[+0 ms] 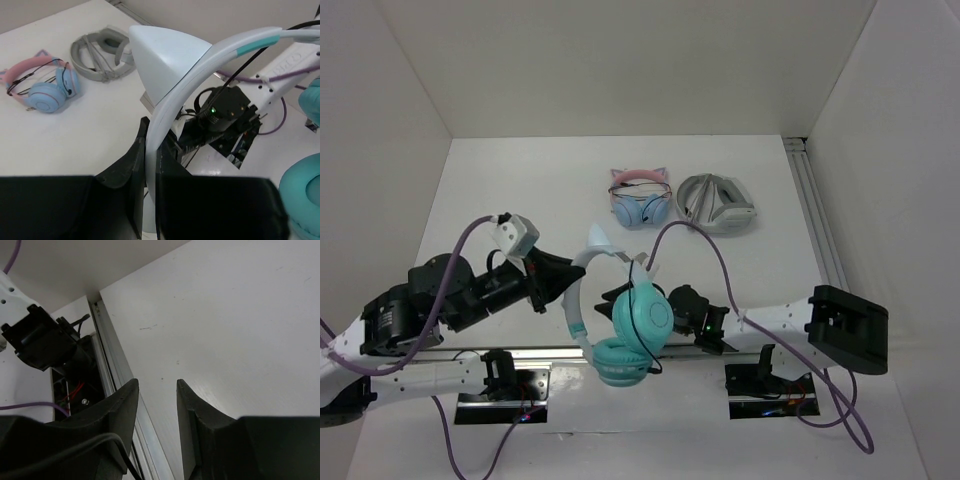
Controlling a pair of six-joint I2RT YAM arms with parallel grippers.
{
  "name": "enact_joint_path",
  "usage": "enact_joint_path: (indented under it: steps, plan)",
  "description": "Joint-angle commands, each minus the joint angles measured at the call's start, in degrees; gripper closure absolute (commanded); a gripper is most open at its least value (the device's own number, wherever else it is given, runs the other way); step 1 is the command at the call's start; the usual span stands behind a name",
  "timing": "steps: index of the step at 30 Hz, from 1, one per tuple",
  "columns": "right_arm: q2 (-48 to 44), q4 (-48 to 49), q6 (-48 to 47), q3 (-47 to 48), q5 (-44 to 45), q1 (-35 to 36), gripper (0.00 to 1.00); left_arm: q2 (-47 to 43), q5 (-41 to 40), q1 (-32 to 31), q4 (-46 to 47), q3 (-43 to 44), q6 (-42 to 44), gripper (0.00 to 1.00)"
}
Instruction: Wrap the headphones
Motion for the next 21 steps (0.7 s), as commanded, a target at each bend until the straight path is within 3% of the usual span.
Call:
enact_joint_path:
  steps: [1,7,11,13,21]
  plan:
    - [3.6,12.0,3.2,-0.8,-3.8,-0.9,0.56,-1.5,-8.5,-0.2,8.6,1.8,-6.9,1.0]
    - [8.1,18.4,5.2,-3.5,-5.3,-0.9,0.6,-2.7,-28.6,-0.2,3.7,5.4,-16.8,1.0]
    - [10.2,21.9,7.0,-7.6,-4.8,-0.3,0.81,-2.7,-40.4,-0.2,-2.8,8.3,-22.9,1.0]
    - [12.1,24.5,7.6,-8.8,-4.2,0.3,0.91,-3.2,-42.7,-0.2,-2.8,8.9,-24.8,1.0]
    - [19.7,34.9,10.1,-10.2,-8.6,4.1,0.96,0.1,-52.5,-0.2,-14.1,12.7,-36.7,1.0]
